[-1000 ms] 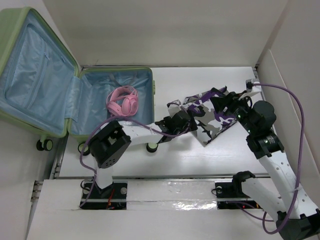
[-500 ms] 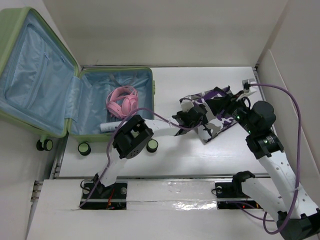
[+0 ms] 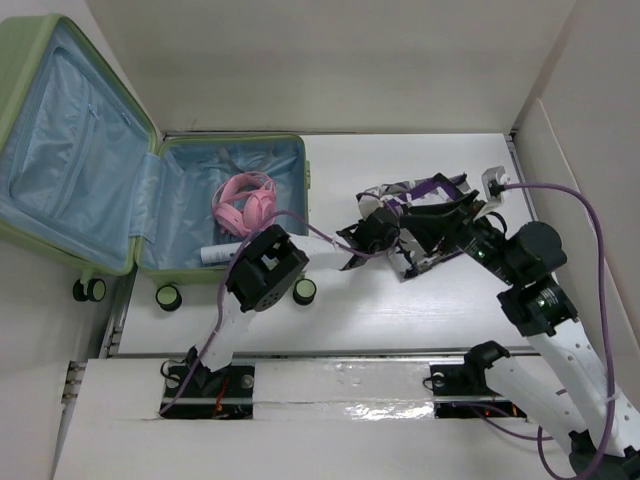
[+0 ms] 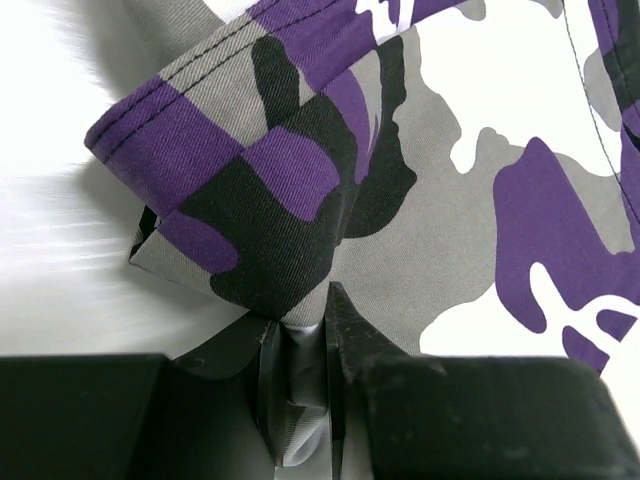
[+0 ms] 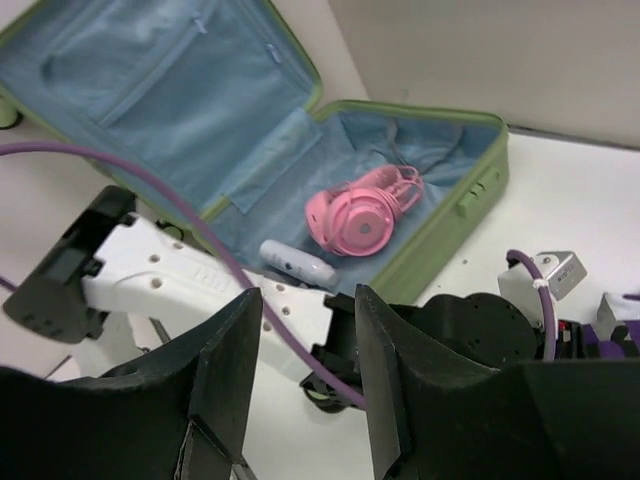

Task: Pack the luggage

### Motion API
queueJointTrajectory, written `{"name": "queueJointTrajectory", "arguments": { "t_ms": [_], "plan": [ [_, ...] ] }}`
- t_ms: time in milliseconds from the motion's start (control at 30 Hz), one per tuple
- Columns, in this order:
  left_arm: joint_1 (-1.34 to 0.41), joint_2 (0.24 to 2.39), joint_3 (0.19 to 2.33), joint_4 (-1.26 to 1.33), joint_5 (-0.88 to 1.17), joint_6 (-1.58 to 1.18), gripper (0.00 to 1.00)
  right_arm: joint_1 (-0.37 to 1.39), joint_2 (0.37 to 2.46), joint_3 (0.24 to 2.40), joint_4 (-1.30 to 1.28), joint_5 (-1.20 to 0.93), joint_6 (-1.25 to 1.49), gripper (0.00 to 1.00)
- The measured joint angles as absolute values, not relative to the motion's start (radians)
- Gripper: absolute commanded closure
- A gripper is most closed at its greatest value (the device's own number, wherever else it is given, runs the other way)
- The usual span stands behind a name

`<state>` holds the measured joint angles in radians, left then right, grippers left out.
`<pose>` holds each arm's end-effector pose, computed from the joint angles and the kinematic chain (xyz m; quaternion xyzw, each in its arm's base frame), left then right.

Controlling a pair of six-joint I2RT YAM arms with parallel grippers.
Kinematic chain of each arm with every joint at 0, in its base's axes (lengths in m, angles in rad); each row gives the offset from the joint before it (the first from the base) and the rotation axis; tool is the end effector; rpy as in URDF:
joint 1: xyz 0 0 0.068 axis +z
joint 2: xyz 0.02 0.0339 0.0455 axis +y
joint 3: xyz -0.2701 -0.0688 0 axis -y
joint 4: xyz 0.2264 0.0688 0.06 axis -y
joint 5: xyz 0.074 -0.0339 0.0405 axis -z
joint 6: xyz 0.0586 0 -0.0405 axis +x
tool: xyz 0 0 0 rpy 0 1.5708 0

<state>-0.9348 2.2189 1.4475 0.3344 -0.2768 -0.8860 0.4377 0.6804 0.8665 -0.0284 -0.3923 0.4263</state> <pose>0.3130 -0.3970 0.1588 -0.0537 0.8371 -0.3487 0.4182 0.1245 0.0830 0.4044 -0.1519 0.6359 0.4273 0.6245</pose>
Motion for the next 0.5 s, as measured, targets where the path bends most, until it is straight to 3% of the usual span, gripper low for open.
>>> {"name": "queueJointTrajectory", "arguments": {
  "t_ms": [500],
  "plan": [
    [-0.693, 1.785, 1.481, 0.026, 0.009, -0.506, 1.0, 0.412, 0.608, 0.789, 0.014, -0.233, 0.427, 0.51]
  ]
}}
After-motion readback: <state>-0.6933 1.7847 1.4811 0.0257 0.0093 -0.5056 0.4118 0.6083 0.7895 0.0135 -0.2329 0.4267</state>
